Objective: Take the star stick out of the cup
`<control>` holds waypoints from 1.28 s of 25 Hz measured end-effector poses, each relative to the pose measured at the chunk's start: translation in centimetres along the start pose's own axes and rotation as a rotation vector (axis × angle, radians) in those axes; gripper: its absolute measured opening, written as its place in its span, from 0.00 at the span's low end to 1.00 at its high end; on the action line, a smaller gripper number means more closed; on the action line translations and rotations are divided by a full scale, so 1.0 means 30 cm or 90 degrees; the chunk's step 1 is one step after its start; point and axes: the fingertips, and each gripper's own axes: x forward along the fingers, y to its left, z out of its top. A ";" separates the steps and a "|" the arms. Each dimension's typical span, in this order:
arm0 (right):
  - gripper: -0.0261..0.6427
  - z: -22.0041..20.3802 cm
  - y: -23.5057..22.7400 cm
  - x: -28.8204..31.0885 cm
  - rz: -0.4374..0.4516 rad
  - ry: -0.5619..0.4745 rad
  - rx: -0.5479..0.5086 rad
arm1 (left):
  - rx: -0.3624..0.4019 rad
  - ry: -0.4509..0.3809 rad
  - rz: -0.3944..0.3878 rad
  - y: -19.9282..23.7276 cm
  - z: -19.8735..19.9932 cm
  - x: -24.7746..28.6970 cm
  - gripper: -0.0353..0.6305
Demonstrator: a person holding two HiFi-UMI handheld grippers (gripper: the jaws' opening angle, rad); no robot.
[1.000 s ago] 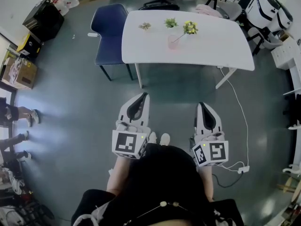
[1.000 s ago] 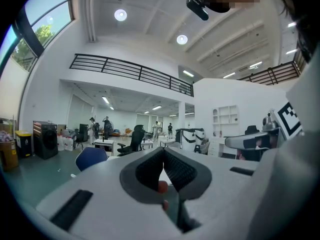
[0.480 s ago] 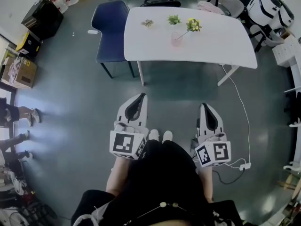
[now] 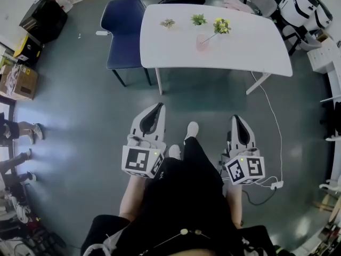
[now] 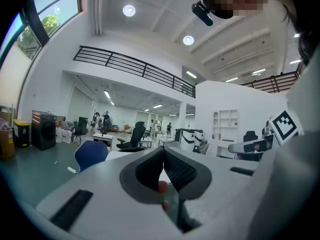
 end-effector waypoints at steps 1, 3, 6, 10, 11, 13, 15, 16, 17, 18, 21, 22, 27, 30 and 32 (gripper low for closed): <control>0.04 0.001 -0.008 0.018 0.000 0.002 -0.004 | -0.003 -0.001 0.002 0.010 0.001 0.010 0.06; 0.04 0.000 -0.038 0.057 0.002 0.009 -0.009 | -0.008 0.002 0.004 0.021 -0.005 0.040 0.06; 0.05 -0.002 -0.105 0.136 0.003 0.021 -0.007 | -0.010 0.009 0.002 0.032 -0.018 0.110 0.06; 0.11 0.012 -0.212 0.292 0.015 0.031 -0.003 | 0.001 0.015 0.001 0.056 -0.023 0.261 0.06; 0.13 0.018 -0.242 0.340 0.019 0.034 -0.002 | 0.004 0.016 0.001 0.063 -0.020 0.312 0.06; 0.16 0.034 -0.302 0.448 0.033 0.044 -0.004 | 0.007 0.013 0.003 0.080 -0.002 0.430 0.06; 0.18 0.044 -0.361 0.572 0.052 0.061 -0.006 | 0.009 0.007 0.006 0.099 0.020 0.566 0.06; 0.18 0.043 -0.391 0.637 0.062 0.073 -0.007 | 0.010 0.006 0.008 0.107 0.030 0.635 0.06; 0.18 0.037 -0.418 0.702 0.072 0.085 -0.008 | 0.009 0.006 0.010 0.113 0.039 0.702 0.06; 0.18 0.027 -0.444 0.764 0.080 0.097 -0.010 | 0.006 0.006 0.013 0.119 0.049 0.761 0.06; 0.18 -0.009 -0.510 0.926 0.098 0.140 -0.007 | -0.018 0.006 0.024 0.134 0.074 0.898 0.06; 0.18 -0.024 -0.527 0.975 0.107 0.154 0.004 | -0.026 0.008 0.031 0.142 0.075 0.931 0.06; 0.19 -0.147 -0.594 1.193 0.128 0.223 0.086 | -0.035 0.034 0.061 0.206 0.042 1.033 0.06; 0.19 -0.216 -0.618 1.305 0.131 0.258 0.114 | -0.047 0.035 0.073 0.251 0.046 1.073 0.06; 0.19 -0.275 -0.630 1.376 0.123 0.289 0.117 | -0.048 0.036 0.073 0.279 0.055 1.101 0.06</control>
